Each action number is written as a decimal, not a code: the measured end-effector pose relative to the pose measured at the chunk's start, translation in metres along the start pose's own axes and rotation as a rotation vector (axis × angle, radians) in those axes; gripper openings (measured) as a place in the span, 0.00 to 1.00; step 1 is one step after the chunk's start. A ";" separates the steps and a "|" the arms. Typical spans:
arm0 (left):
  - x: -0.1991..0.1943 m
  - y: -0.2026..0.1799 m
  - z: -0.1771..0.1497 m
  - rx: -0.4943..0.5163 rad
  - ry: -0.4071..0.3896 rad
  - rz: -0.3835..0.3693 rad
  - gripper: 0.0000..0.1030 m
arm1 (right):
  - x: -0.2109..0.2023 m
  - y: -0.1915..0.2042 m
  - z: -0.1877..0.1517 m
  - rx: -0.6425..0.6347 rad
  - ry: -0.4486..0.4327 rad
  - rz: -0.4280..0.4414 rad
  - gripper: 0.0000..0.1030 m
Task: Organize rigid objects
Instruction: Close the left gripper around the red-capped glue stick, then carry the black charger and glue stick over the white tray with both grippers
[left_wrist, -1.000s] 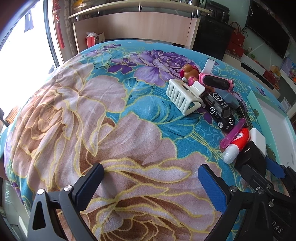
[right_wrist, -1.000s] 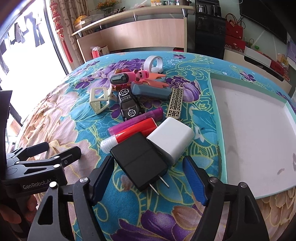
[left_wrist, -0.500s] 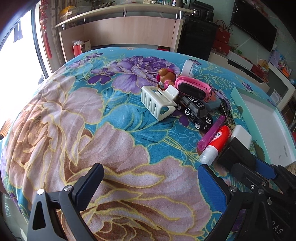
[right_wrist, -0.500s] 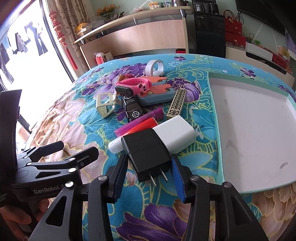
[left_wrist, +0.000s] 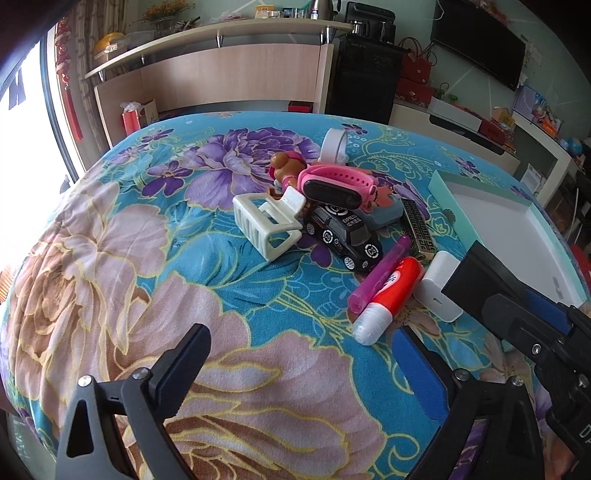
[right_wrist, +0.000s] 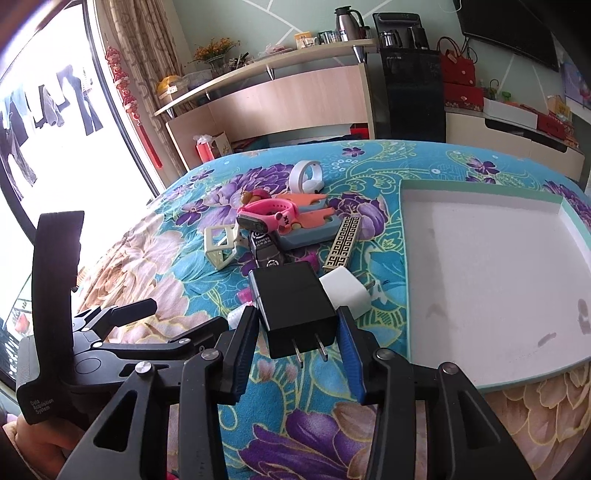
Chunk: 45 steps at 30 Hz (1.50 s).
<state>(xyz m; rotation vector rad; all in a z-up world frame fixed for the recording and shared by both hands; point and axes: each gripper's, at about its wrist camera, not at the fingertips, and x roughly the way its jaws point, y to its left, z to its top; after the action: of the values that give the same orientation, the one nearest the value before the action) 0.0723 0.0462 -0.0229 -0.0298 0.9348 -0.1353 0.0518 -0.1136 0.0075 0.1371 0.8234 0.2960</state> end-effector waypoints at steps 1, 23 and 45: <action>0.002 -0.005 0.002 0.014 0.002 -0.008 0.93 | -0.003 -0.002 0.001 0.003 -0.011 -0.009 0.43; 0.018 -0.048 0.006 0.149 0.034 -0.109 0.33 | -0.023 -0.051 0.006 0.135 -0.082 -0.049 0.43; -0.004 -0.036 -0.010 0.134 0.047 -0.073 0.33 | -0.047 -0.066 0.025 0.173 -0.182 -0.072 0.43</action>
<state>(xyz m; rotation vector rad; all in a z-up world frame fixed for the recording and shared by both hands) 0.0583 0.0113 -0.0221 0.0631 0.9700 -0.2664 0.0539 -0.1908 0.0419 0.2913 0.6711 0.1413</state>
